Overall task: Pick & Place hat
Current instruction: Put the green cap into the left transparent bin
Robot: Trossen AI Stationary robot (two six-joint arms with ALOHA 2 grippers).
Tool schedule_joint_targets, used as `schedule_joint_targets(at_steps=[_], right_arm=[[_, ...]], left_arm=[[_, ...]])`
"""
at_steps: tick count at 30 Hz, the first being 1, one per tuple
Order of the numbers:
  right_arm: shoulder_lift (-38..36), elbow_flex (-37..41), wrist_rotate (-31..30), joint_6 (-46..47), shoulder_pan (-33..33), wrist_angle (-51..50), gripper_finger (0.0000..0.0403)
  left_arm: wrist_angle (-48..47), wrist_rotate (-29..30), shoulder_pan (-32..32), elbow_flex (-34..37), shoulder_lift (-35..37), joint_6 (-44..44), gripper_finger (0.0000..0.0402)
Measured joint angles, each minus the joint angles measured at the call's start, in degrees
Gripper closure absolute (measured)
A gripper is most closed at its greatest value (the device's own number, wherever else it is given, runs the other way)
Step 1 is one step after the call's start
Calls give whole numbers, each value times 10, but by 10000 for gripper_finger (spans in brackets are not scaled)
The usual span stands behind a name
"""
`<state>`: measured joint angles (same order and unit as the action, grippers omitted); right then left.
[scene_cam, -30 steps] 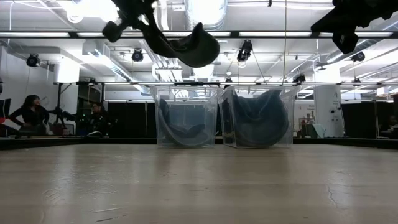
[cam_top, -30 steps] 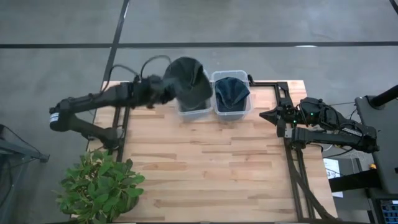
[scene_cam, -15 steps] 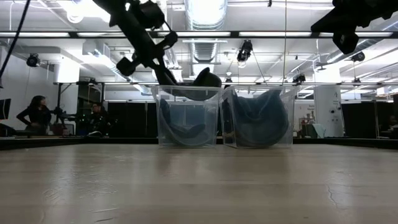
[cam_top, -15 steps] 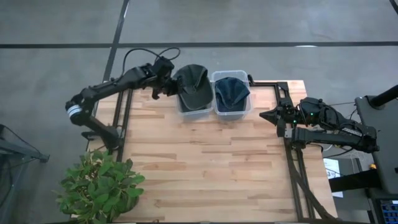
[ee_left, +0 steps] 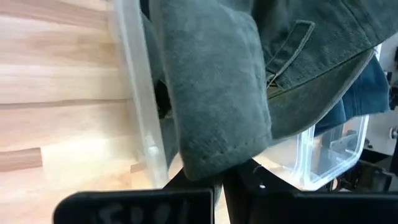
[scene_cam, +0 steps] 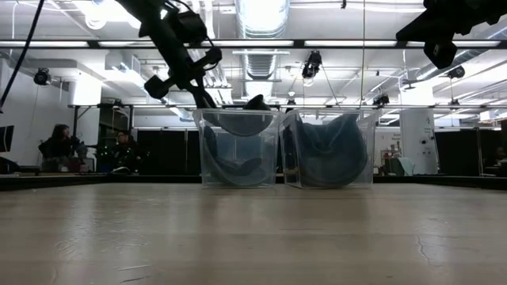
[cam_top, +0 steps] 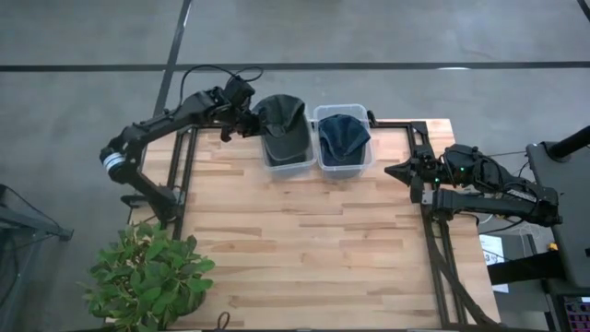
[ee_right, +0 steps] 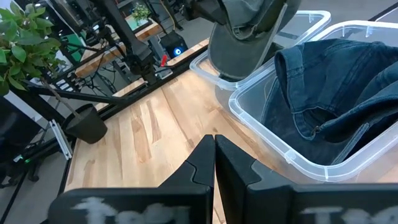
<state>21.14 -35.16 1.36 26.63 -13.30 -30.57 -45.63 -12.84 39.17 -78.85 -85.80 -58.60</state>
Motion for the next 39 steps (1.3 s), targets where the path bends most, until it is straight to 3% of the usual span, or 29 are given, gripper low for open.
schedule_joint_targets(at_steps=[14,21,30,39], right_arm=[[0,0,0,4,0,0,394],[0,0,0,5,0,0,394],[0,0,0,16,0,0,394],[0,0,0,19,0,0,394]], left_arm=[[-3,-25,1,0,-48,23,394],[6,-37,1,1,-56,34,362],[7,-43,1,3,-57,35,356],[-14,-45,1,3,-57,101,355]])
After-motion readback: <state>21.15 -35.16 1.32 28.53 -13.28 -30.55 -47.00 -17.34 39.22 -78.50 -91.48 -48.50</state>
